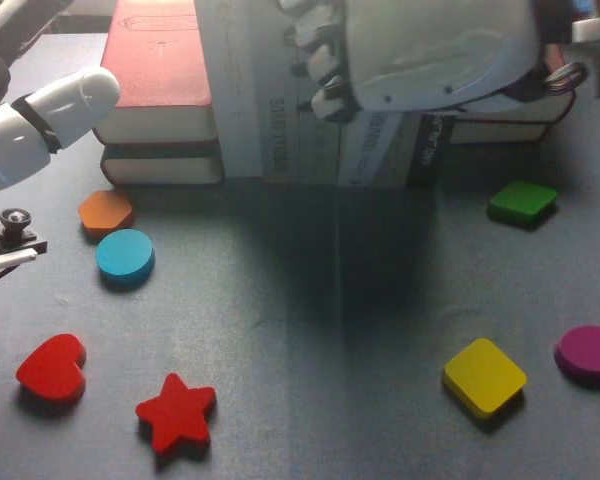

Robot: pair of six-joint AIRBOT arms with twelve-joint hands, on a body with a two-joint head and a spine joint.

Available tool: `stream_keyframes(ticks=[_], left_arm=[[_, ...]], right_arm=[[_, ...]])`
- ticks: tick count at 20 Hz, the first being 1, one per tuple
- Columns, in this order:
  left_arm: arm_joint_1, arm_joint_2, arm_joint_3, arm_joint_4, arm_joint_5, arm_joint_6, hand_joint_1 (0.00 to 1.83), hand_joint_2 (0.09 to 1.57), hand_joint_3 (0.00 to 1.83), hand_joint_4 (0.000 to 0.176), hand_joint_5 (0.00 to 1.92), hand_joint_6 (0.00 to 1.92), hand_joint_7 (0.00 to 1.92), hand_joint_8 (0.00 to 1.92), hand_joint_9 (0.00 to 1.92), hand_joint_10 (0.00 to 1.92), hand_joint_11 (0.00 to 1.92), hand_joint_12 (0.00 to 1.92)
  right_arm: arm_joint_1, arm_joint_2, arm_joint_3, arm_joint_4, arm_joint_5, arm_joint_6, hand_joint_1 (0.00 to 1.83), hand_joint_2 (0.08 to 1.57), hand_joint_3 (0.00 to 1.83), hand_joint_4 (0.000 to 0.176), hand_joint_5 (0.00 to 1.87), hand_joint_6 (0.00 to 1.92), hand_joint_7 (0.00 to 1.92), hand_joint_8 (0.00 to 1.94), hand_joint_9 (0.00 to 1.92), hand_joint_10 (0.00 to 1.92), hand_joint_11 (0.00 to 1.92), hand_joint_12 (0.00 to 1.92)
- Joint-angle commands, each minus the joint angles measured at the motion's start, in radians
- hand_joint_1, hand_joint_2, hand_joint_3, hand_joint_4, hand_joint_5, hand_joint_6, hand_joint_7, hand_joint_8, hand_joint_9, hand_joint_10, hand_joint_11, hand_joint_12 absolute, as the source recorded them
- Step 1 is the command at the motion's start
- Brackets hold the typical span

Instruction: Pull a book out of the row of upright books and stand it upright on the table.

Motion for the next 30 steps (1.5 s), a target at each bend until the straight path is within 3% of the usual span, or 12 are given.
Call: stream_keyframes(ticks=[1, 10, 12, 16, 18, 21, 22, 25, 26, 27, 28, 30], left_arm=[[-0.007, -0.003, 0.006, -0.022, -0.115, -0.008, 0.27, 1.38, 0.0, 0.059, 0.07, 0.0, 0.0, 0.0, 0.0, 0.0, 0.0, 0.0], [-0.003, -0.007, 0.01, -0.028, -0.123, -0.012, 0.24, 1.38, 0.0, 0.052, 0.08, 0.0, 0.0, 0.0, 0.0, 0.0, 0.0, 0.0], [-0.002, -0.007, 0.009, -0.028, -0.123, -0.012, 0.23, 1.38, 0.0, 0.06, 0.08, 0.0, 0.0, 0.0, 0.0, 0.0, 0.0, 0.0], [0.0, -0.008, 0.009, -0.03, -0.126, -0.012, 0.24, 1.37, 0.0, 0.075, 0.07, 0.0, 0.0, 0.0, 0.0, 0.0, 0.0, 0.0], [0.003, -0.008, 0.009, -0.032, -0.125, -0.013, 0.26, 1.37, 0.0, 0.068, 0.08, 0.0, 0.0, 0.0, 0.0, 0.0, 0.0, 0.0], [0.004, -0.008, 0.009, -0.034, -0.125, -0.013, 0.24, 1.37, 0.0, 0.061, 0.08, 0.0, 0.0, 0.0, 0.0, 0.0, 0.0, 0.0], [0.005, -0.009, 0.009, -0.034, -0.125, -0.013, 0.25, 1.37, 0.0, 0.064, 0.08, 0.0, 0.0, 0.0, 0.0, 0.0, 0.0, 0.0], [0.007, -0.009, 0.009, -0.037, -0.127, -0.013, 0.29, 1.36, 0.0, 0.101, 0.11, 0.01, 0.0, 0.0, 0.0, 0.0, 0.0, 0.0], [0.008, -0.009, 0.009, -0.038, -0.127, -0.013, 0.37, 1.36, 0.0, 0.092, 0.14, 0.02, 0.0, 0.0, 0.0, 0.0, 0.0, 0.0], [0.008, -0.009, 0.008, -0.038, -0.128, -0.014, 0.38, 1.35, 0.0, 0.096, 0.15, 0.02, 0.0, 0.0, 0.0, 0.0, 0.0, 0.0], [0.008, -0.009, 0.008, -0.039, -0.129, -0.014, 0.37, 1.36, 0.0, 0.086, 0.15, 0.02, 0.0, 0.0, 0.0, 0.0, 0.0, 0.0], [0.008, -0.009, 0.008, -0.04, -0.13, -0.014, 0.37, 1.36, 0.0, 0.08, 0.16, 0.02, 0.01, 0.0, 0.0, 0.0, 0.0, 0.0]], right_arm=[[0.007, -0.009, 0.002, 0.006, -0.07, -0.007, 1.24, 1.15, 0.01, 0.0, 1.02, 0.76, 0.81, 1.48, 0.49, 1.63, 0.23, 1.87], [0.013, -0.002, -0.039, 0.011, -0.065, -0.046, 1.22, 1.19, 0.0, 0.0, 0.92, 0.92, 0.77, 1.56, 0.43, 1.62, 0.36, 1.92], [0.024, 0.012, -0.056, 0.02, -0.029, -0.052, 1.16, 1.24, 0.01, 0.0, 0.77, 1.2, 0.74, 1.58, 0.36, 1.59, 0.07, 1.88], [0.033, 0.03, -0.079, 0.105, 0.011, -0.12, 1.24, 1.14, 0.0, 0.0, 0.95, 0.86, 0.96, 1.3, 0.58, 1.57, 0.08, 1.92], [0.042, 0.044, -0.093, 0.148, 0.04, -0.155, 1.21, 1.21, 0.01, 0.0, 0.68, 1.29, 0.93, 1.28, 0.61, 1.44, 0.07, 1.86], [0.048, 0.058, -0.104, 0.183, 0.074, -0.172, 1.16, 1.23, 0.0, 0.0, 0.76, 1.23, 0.76, 1.47, 0.39, 1.49, 0.0, 1.81], [0.05, 0.061, -0.107, 0.191, 0.081, -0.176, 1.0, 1.15, 0.0, 0.136, 0.91, 1.09, 0.72, 0.93, 0.54, 1.2, 0.15, 1.58], [0.05, 0.063, -0.107, 0.201, 0.098, -0.176, 0.99, 1.14, 0.0, 0.176, 0.92, 1.06, 0.87, 0.19, 0.62, 0.5, 0.16, 1.29], [0.05, 0.065, -0.107, 0.209, 0.107, -0.176, 0.87, 1.16, 0.0, 0.0, 0.82, 0.44, 0.76, 0.06, 0.55, 0.3, 0.03, 1.37], [0.05, 0.066, -0.109, 0.217, 0.117, -0.176, 1.07, 1.1, 0.0, 0.0, 1.02, 0.75, 0.96, 0.08, 0.72, 0.33, 0.2, 1.36], [0.05, 0.068, -0.11, 0.227, 0.126, -0.18, 1.24, 1.08, 0.0, 0.0, 1.16, 0.45, 1.03, 0.92, 0.75, 0.79, 0.22, 1.53], [0.05, 0.073, -0.113, 0.239, 0.135, -0.187, 1.25, 1.15, 0.0, 0.0, 0.98, 0.73, 0.91, 1.37, 0.66, 1.4, 0.1, 1.75]])
